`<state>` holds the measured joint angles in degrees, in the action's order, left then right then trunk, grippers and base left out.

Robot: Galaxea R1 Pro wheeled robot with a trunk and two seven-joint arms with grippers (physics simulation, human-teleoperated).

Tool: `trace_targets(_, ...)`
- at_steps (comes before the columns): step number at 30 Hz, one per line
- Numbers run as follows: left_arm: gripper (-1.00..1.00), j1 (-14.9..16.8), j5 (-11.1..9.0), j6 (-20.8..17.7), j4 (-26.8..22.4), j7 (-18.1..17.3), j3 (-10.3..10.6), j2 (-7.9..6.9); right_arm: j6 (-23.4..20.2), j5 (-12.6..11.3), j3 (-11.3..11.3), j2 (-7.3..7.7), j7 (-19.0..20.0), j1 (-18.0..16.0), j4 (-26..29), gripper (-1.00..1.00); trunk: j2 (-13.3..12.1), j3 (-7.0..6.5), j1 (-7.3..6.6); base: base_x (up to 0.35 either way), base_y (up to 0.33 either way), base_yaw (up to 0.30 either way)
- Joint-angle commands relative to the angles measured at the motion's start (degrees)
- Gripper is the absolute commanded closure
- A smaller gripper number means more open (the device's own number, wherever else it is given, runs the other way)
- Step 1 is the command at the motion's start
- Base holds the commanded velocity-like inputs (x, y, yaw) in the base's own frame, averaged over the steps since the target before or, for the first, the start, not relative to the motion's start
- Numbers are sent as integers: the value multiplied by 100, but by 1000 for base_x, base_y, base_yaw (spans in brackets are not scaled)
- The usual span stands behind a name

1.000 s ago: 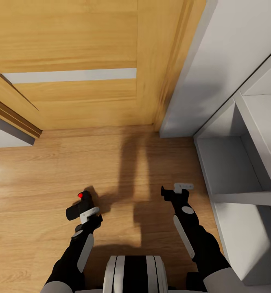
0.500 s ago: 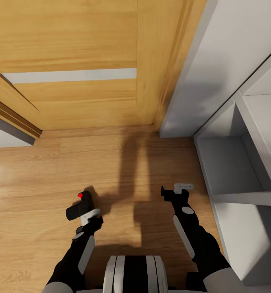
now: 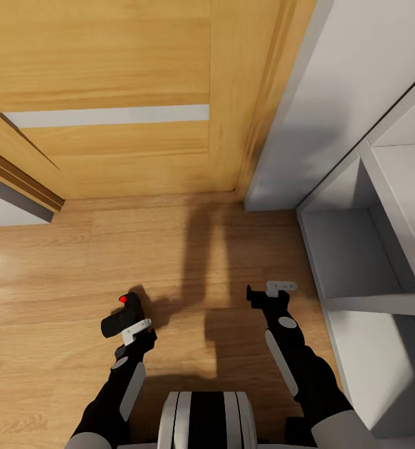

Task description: Attach the digital camera to the camera tripod in the bedroom.

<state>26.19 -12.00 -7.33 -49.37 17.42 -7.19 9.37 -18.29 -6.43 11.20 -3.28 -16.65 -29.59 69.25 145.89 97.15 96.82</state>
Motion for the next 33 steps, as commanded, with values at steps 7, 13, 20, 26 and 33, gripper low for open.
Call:
trace_targets(7,-100,0,-35,-11,-11,6,2,3,-17,-60,14,3,-52,-3,2,-100,1,3,-1,0,0,0)
trace_targets(13,-100,0,-32,-6,-11,-17,12,3,-17,-60,14,3,-55,-3,1,-100,1,3,-1,0,0,0)
trace_targets(20,-100,0,-19,0,-11,-42,31,-4,-17,-60,14,3,-58,-3,-7,-100,1,3,-1,0,0,0)
trace_targets(26,-100,0,7,4,-11,-60,43,-8,-17,-60,14,3,-58,-3,-8,-100,1,3,-1,0,0,0)
trace_targets(33,-100,0,12,4,-11,-63,50,-7,-17,-64,14,3,-52,-3,-8,-100,1,3,-1,0,0,0)
